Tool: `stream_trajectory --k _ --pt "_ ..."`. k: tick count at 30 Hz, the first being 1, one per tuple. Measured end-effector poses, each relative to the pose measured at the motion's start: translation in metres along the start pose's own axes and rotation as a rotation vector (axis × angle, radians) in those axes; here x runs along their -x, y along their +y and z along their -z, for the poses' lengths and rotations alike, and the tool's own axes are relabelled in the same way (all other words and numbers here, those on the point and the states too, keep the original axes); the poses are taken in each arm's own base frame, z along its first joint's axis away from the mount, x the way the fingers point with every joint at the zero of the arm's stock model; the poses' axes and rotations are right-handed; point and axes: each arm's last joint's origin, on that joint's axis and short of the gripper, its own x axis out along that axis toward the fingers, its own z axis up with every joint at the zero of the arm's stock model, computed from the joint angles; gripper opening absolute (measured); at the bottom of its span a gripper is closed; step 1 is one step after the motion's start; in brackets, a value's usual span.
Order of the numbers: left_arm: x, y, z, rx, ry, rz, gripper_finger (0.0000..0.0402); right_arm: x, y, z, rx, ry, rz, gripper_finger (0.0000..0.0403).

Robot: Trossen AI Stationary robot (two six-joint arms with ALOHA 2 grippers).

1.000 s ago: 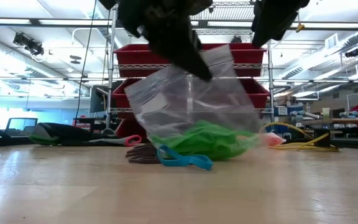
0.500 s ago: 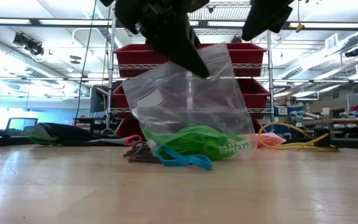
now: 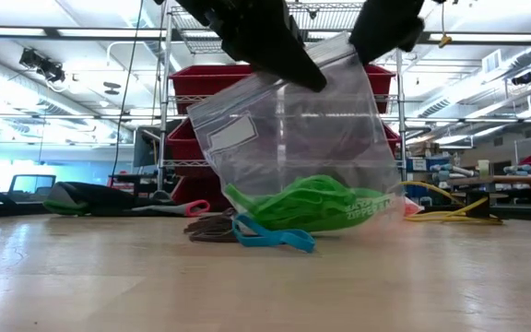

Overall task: Sort rubber bands
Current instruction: Close the transparent zip bag

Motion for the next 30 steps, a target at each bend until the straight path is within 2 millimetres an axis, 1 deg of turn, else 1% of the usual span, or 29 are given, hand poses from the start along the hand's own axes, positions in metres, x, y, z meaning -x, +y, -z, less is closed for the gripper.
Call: stream_trajectory --k 5,9,15,25,30 --pt "0.0 -0.001 -0.001 -0.001 -0.006 0.007 0.0001 -0.023 0.002 0.005 0.033 0.049 0.025 0.0131" --pt "0.0 -0.002 0.001 -0.001 0.005 0.025 0.0001 -0.035 0.0 0.004 0.026 0.059 0.041 0.011" --pt "0.0 -0.002 0.004 0.0 0.036 0.029 0.0001 -0.036 -0.003 0.002 0.024 0.053 0.038 0.0086" --pt "0.0 -0.002 0.004 -0.001 0.037 0.029 0.0001 -0.035 -0.001 -0.001 0.031 0.028 0.013 0.0082" --pt "0.0 -0.002 0.004 -0.001 0.038 0.029 0.0001 -0.035 0.0 -0.001 0.046 0.023 0.01 0.0065"
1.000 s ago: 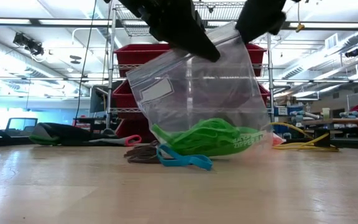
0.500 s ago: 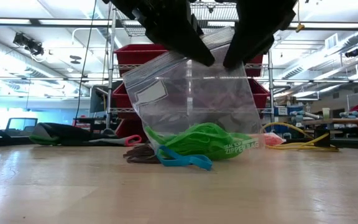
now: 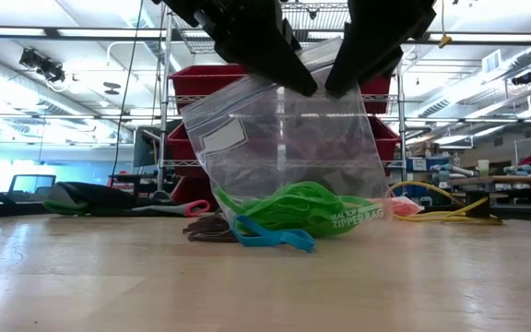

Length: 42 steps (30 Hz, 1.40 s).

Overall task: Sort rubber bands
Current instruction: Close the transparent zip bag

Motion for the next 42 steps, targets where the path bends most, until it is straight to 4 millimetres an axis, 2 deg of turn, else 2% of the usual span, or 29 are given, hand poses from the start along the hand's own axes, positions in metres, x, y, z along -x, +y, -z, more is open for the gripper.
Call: stream_trajectory --k 12,30,33,39,42 --pt "0.0 0.0 0.001 0.001 0.007 -0.001 0.0001 0.005 -0.002 -0.009 0.005 -0.053 -0.018 0.0004" --pt "0.0 0.0 0.001 0.005 0.009 0.0 0.0003 0.006 -0.004 -0.009 0.029 -0.04 -0.04 0.0" --pt "0.0 0.0 0.0 0.024 0.005 -0.009 0.0017 0.006 -0.004 -0.009 0.03 -0.039 -0.04 0.0" --pt "0.003 0.002 0.002 0.029 0.033 -0.063 0.0074 0.006 -0.004 -0.009 0.032 -0.037 -0.039 0.0" --pt "0.006 0.002 0.004 0.026 0.057 -0.08 0.0077 0.006 -0.004 -0.009 0.032 -0.036 -0.039 0.0"
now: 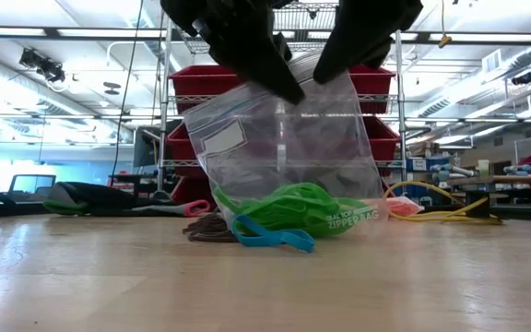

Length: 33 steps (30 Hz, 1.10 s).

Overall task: Sort rubber bands
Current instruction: Close the transparent zip bag

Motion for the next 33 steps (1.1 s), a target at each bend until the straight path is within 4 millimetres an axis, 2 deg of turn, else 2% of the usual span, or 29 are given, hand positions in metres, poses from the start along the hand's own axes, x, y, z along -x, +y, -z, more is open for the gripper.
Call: stream_trajectory --k 4,9,12,20,24,26,30,33 --pt "0.001 0.0 0.004 -0.015 0.048 -0.003 0.0016 0.0 0.0 0.0 0.0 0.001 0.001 0.0" --pt "0.002 -0.002 0.005 0.0 0.058 0.012 0.0005 0.0 0.0 0.0 0.0 -0.001 0.0 0.0" --pt "0.002 -0.002 0.006 0.026 0.066 0.008 0.0022 0.0 0.0 0.0 0.0 -0.001 0.001 0.0" --pt "0.003 -0.001 0.012 0.027 0.133 -0.043 0.0098 0.0 0.0 0.001 -0.003 0.008 -0.002 0.0" --pt "0.003 -0.001 0.014 0.02 0.154 -0.092 0.0106 0.0 0.0 0.001 -0.003 0.008 -0.002 0.0" --pt "0.004 -0.001 0.016 0.005 0.176 -0.105 0.009 0.0 0.0 0.001 -0.003 0.008 -0.001 0.0" --pt "0.004 -0.004 0.017 -0.016 0.196 -0.101 0.0015 0.0 0.0 0.001 -0.003 0.009 -0.001 0.0" --pt "0.004 -0.005 0.018 -0.018 0.204 -0.113 0.0006 0.0 0.0 0.001 -0.004 0.009 -0.001 0.0"
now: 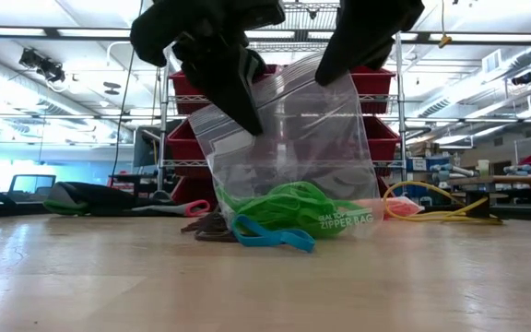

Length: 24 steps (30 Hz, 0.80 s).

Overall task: Sort rubber bands
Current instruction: Close the transparent zip bag

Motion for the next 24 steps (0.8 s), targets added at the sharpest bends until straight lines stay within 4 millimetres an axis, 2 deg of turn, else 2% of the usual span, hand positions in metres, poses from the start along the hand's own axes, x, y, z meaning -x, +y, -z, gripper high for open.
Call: stream_trajectory --k 4,13,17,21,24 --pt "0.0 0.0 0.001 0.024 0.006 -0.004 0.0012 0.0 0.0 0.0 -0.002 -0.001 0.001 0.0" --pt "0.001 0.0 0.01 0.018 0.098 -0.02 0.0086 0.0 0.0 0.001 0.001 0.014 0.001 0.0" --pt "0.001 0.002 0.012 0.015 0.125 -0.073 0.0106 0.0 0.0 0.002 0.001 0.015 0.002 0.0" --pt "0.001 0.002 0.013 0.009 0.135 -0.097 0.0086 0.0 0.0 0.002 0.0 0.016 0.0 0.0" --pt "0.001 0.002 0.013 0.002 0.134 -0.096 0.0031 0.0 0.0 0.002 -0.001 0.017 -0.002 0.0"
